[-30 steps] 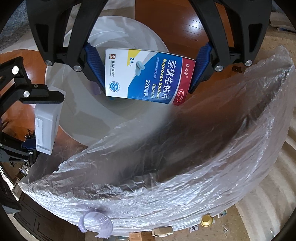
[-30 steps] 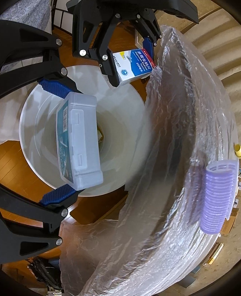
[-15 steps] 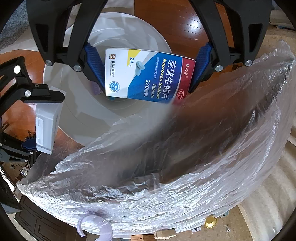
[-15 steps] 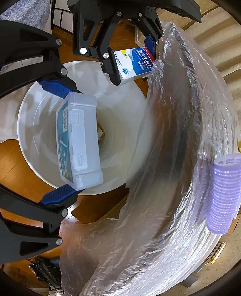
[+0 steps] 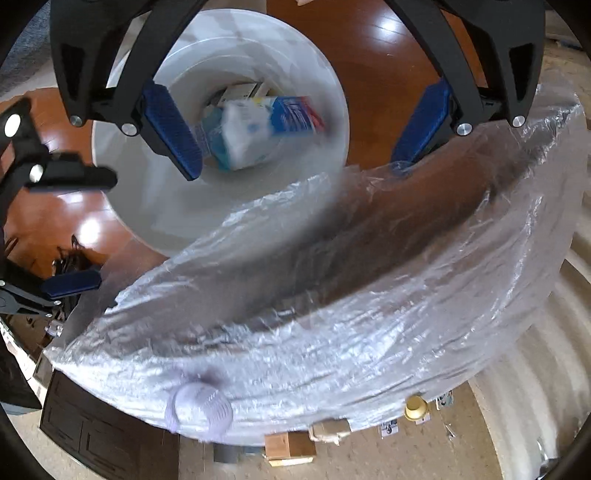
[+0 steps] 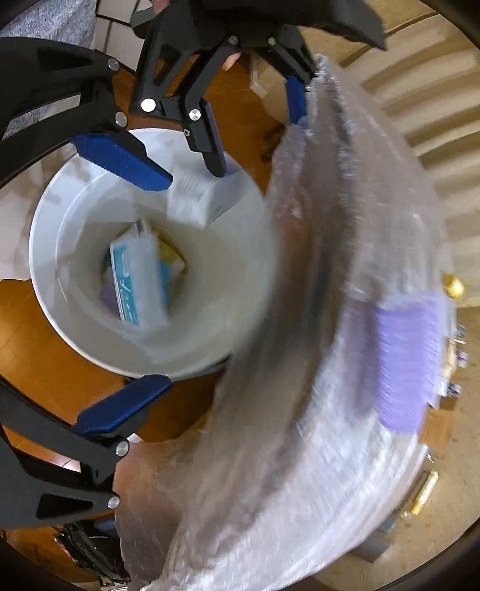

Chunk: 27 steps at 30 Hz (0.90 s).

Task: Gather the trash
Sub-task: 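Move both open tools back over the table toward the yellow cup and purple roller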

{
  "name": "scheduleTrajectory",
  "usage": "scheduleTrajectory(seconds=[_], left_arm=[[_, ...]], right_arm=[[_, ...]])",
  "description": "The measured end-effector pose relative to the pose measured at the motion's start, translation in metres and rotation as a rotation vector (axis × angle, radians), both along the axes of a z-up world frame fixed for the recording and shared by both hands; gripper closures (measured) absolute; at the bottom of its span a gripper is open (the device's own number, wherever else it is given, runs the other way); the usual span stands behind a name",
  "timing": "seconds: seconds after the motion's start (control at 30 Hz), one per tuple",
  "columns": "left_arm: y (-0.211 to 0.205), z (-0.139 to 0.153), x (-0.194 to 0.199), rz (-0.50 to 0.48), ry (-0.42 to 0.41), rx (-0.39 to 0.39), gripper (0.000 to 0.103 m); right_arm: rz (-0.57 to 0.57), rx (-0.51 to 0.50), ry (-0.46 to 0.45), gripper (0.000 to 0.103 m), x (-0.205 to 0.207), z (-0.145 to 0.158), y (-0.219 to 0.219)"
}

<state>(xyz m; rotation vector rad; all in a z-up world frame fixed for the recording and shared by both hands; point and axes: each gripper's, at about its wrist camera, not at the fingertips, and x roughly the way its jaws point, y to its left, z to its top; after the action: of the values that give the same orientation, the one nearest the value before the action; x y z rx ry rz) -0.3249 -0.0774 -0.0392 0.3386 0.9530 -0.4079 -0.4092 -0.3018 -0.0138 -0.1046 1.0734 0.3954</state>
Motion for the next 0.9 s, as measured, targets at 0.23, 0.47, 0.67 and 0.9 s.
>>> scheduleTrajectory(seconds=[0.23, 0.47, 0.67, 0.9], left_arm=[[0.018, 0.047, -0.016, 0.011, -0.092, -0.077, 0.001], [0.052, 0.163, -0.018, 0.083, -0.338, -0.363, 0.001], [0.068, 0.209, -0.013, 0.051, -0.363, -0.469, 0.001], [0.061, 0.203, 0.071, 0.145, -0.304, -0.340, 0.001]], right_arm=[[-0.053, 0.021, -0.197, 0.005, -0.018, 0.060, -0.022], [-0.096, -0.005, -0.517, 0.004, -0.025, 0.131, -0.027], [-0.082, 0.007, -0.496, 0.004, 0.000, 0.135, -0.020], [-0.054, -0.019, -0.416, 0.004, 0.048, 0.101, -0.010]])
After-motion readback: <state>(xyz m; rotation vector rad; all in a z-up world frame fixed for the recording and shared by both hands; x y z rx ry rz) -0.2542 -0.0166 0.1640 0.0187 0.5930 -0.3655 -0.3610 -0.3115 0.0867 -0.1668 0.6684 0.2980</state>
